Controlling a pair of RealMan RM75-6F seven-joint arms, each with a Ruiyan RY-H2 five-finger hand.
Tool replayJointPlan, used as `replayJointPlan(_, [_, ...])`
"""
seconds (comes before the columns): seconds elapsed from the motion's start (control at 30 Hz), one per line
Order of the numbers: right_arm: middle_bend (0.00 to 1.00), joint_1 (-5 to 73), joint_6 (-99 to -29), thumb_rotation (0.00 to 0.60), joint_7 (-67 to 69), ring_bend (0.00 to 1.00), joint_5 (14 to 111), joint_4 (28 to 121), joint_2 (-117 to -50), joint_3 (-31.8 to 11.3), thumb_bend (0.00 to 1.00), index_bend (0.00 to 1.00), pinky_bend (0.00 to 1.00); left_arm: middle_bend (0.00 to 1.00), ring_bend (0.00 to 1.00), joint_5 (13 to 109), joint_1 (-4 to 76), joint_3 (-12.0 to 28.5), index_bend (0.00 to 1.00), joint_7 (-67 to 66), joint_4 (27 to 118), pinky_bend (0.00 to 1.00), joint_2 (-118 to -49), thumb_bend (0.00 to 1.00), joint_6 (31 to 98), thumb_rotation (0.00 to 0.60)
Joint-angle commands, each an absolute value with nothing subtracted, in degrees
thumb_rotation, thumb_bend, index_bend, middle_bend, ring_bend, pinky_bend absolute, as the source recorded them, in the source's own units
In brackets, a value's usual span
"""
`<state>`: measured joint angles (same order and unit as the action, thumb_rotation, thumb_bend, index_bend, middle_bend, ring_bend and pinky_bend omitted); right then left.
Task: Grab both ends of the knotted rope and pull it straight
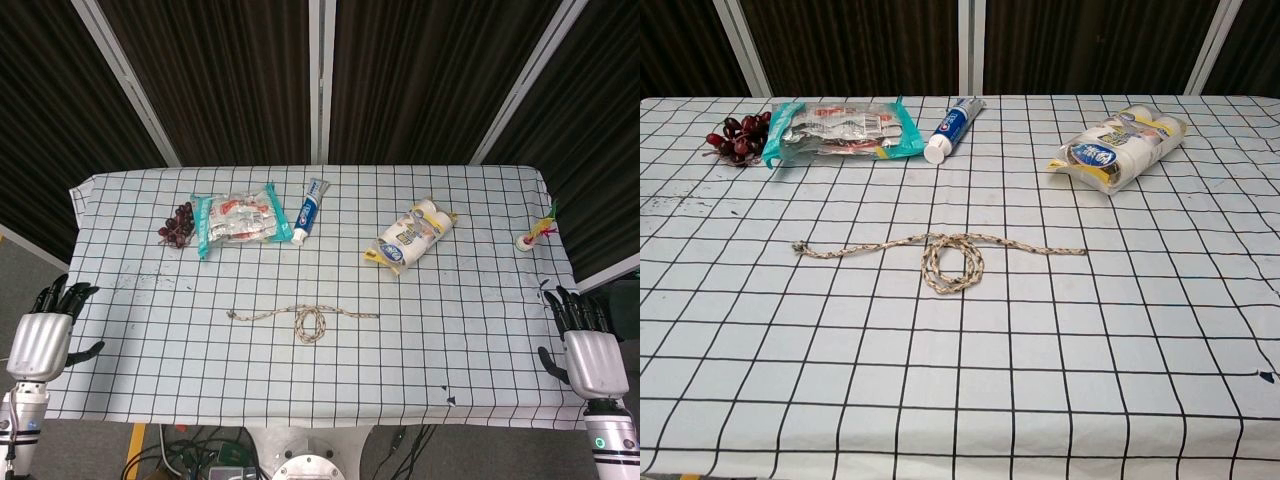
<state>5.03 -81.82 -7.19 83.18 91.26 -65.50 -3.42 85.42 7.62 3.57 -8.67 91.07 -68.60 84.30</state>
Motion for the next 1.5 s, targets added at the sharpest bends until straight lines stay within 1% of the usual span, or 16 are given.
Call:
replayJointPlan(0.03, [0.00,4.98,-81.74,0.600,-6.90,0.00,83.07,91.02,-65.49,-3.38,0.27,0.00,0.00,0.17,0.04,85.51,7.74,3.54,0.20,-8.83,91.25,0.16,-68.62,0.07,84.20,0.600])
replayJointPlan(0.27, [0.00,5.05,-82.05,0.600,-6.65,0.00,83.19,91.13,-65.20,-3.64,0.27,0.00,0.00,0.17,0.04,85.68,8.51,3.49,0.20,-9.79,92.93,0.16,-68.31,0.07,83.17,0.600])
replayJointPlan(0.47, [0.00,5.37,-82.26,0.600,-6.70,0.00,83.06,92.40,-64.58,-4.30,0.27,0.00,0.00,0.17,0.04,86.00,11.99,4.20,0.20,-12.11,97.13,0.16,-68.93,0.07,78.80,0.600])
replayJointPlan(0.67, [0.00,5.69,-82.39,0.600,-7.13,0.00,82.54,94.02,-63.90,-5.02,0.27,0.00,0.00,0.17,0.04,83.70,17.38,5.78,0.21,-17.98,98.39,0.16,-73.64,0.08,71.87,0.600])
replayJointPlan(0.87, [0.00,5.88,-82.34,0.600,-7.62,0.00,82.52,94.49,-62.91,-5.19,0.27,0.00,0.00,0.17,0.04,78.94,22.46,6.93,0.23,-22.69,96.44,0.16,-80.24,0.09,64.96,0.600])
replayJointPlan(1.03, [0.00,5.99,-82.29,0.600,-6.91,0.00,81.80,94.58,-62.34,-5.72,0.27,0.00,0.00,0.17,0.04,76.12,25.58,7.82,0.26,-26.24,92.70,0.16,-86.58,0.10,62.72,0.600])
replayJointPlan(1.17, [0.00,6.03,-81.94,0.600,-6.24,0.00,81.34,93.94,-62.36,-5.74,0.27,0.00,0.00,0.17,0.04,74.28,27.71,8.54,0.29,-29.47,89.75,0.14,-90.49,0.11,61.99,0.600])
replayJointPlan(1.33, [0.00,6.08,-81.68,0.600,-5.50,0.00,80.66,93.38,-62.36,-5.98,0.27,0.00,0.00,0.17,0.04,71.70,29.56,9.09,0.30,-31.18,88.20,0.14,-92.67,0.12,60.63,0.600])
replayJointPlan(1.5, [0.00,6.10,-81.63,0.600,-4.96,0.00,80.40,92.94,-62.28,-6.10,0.27,0.00,0.00,0.17,0.04,70.32,30.48,8.66,0.31,-31.75,86.62,0.14,-94.26,0.14,60.31,0.600])
